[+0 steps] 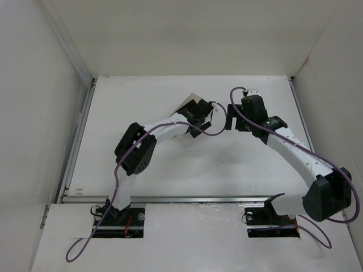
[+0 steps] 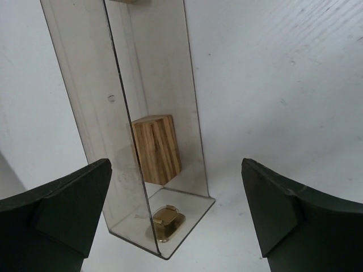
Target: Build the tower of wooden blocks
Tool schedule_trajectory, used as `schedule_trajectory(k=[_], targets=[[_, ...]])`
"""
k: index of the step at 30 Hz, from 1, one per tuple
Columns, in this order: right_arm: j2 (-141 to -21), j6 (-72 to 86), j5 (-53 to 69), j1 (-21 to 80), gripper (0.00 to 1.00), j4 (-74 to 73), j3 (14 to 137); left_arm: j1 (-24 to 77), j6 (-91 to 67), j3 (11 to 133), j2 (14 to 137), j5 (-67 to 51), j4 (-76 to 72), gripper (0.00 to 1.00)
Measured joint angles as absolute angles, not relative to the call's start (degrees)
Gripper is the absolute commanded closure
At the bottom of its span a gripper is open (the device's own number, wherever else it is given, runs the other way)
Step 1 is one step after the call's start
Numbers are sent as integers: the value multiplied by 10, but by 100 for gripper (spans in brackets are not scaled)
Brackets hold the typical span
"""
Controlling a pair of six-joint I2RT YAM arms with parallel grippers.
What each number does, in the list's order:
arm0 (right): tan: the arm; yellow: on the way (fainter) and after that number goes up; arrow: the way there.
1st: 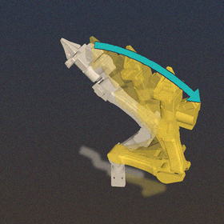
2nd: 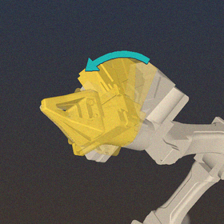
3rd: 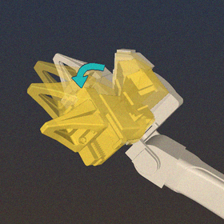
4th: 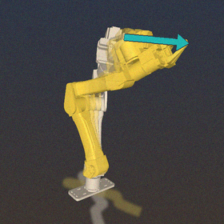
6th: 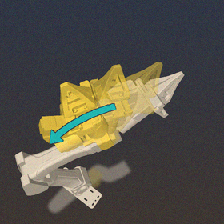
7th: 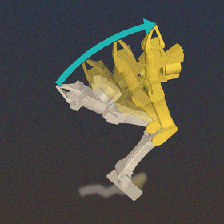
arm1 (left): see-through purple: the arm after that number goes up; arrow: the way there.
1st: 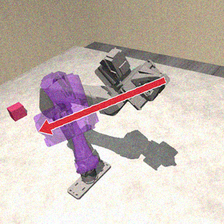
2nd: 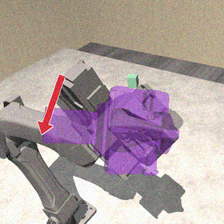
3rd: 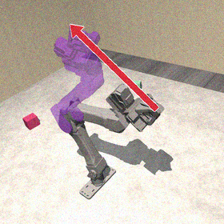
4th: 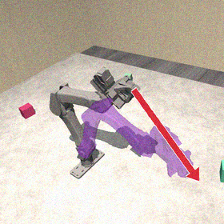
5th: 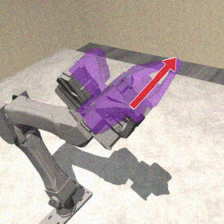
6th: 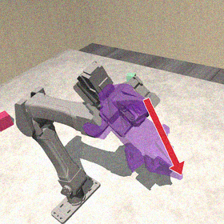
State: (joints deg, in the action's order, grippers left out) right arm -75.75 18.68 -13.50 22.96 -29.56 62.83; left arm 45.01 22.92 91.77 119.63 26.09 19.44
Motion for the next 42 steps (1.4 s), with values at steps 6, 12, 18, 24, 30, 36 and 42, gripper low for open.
schedule_trajectory(k=[6,12,18,24,30,36,42], targets=[[-757,183,-116,230,0,-295,624,421,203,921,1171,185,204,0],[-757,181,-101,233,0,-295,618,367,189,955,1162,94,215,0],[-757,179,-94,234,0,-295,618,331,189,1044,1188,18,266,0],[-758,177,-90,237,0,-295,618,307,182,1071,1233,-25,293,3],[-760,177,-90,237,0,-296,618,289,181,1071,1261,-53,320,21],[-769,176,-90,237,0,-296,621,288,181,1076,1266,-73,330,56],[-769,175,-91,244,0,-296,621,289,183,1079,1267,-79,331,97]])
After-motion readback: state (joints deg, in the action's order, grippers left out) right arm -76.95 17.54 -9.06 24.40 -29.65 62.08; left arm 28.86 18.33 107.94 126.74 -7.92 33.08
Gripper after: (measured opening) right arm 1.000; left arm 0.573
